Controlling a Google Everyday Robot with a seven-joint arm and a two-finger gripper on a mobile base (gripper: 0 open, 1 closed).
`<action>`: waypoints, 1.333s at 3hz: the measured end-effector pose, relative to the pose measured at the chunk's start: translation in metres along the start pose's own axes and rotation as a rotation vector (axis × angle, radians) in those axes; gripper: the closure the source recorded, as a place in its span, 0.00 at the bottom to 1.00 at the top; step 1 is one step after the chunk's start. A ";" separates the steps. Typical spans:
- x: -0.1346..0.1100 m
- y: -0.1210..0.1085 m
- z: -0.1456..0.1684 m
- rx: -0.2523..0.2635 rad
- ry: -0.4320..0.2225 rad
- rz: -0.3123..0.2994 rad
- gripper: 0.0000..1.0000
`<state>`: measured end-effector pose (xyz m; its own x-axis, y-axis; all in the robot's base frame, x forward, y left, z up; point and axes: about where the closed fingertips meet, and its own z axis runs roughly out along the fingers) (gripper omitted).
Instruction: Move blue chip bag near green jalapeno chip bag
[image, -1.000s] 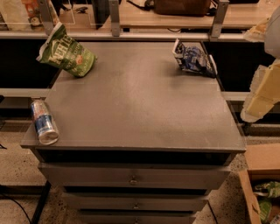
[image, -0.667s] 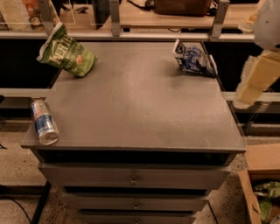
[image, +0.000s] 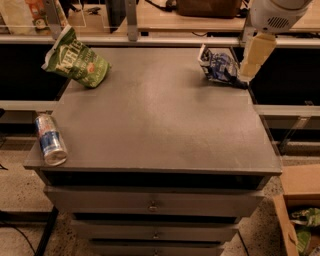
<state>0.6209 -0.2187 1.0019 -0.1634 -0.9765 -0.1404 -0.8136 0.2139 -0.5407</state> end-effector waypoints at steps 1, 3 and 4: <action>0.003 -0.047 0.056 0.042 0.020 0.026 0.00; 0.018 -0.080 0.130 0.060 -0.005 0.121 0.00; 0.012 -0.076 0.156 0.032 -0.043 0.141 0.00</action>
Offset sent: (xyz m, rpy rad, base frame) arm 0.1668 -0.0443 -0.0675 0.0337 -0.0877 -0.1342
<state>0.7675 -0.2425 0.9120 -0.2506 -0.9347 -0.2519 -0.7657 0.3506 -0.5393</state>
